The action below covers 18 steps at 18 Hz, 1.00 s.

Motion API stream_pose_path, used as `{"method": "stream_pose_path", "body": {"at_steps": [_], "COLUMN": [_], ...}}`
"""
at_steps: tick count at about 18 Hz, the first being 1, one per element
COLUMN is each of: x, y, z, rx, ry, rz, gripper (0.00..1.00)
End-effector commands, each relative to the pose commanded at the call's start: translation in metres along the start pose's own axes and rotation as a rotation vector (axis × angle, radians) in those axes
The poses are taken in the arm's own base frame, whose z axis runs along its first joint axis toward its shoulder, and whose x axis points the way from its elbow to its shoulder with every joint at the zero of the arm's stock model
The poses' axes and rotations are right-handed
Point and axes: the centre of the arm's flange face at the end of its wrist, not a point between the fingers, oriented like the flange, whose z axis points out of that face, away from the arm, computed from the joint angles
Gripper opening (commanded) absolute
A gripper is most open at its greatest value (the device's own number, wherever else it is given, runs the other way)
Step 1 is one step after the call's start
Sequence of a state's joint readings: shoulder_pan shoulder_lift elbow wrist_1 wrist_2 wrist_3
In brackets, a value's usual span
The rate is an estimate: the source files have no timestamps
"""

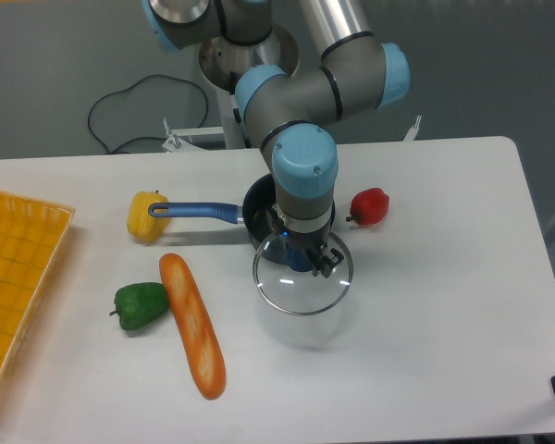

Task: Place the lid on the table
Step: 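Carry the glass lid away from the pot and lower it toward the table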

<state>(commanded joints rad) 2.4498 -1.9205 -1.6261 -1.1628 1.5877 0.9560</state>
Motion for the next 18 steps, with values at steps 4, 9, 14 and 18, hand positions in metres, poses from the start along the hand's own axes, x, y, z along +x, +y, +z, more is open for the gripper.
{"method": "stream_pose_path", "body": {"at_steps": [4,9,14,18], "x": [-0.003,-0.018,-0.022,-0.022], "y": [-0.006,-0.017,-0.023,-0.031], "z": [-0.001,0.010,0.022,0.033], "rx": [0.046,0.044,0.035,0.043], "ry": [0.023,0.031,0.042,0.033], "rz": [-0.077,-0.138,-0.131,-0.121], "gripper": [0.70,0.70,0.70,0.70]}}
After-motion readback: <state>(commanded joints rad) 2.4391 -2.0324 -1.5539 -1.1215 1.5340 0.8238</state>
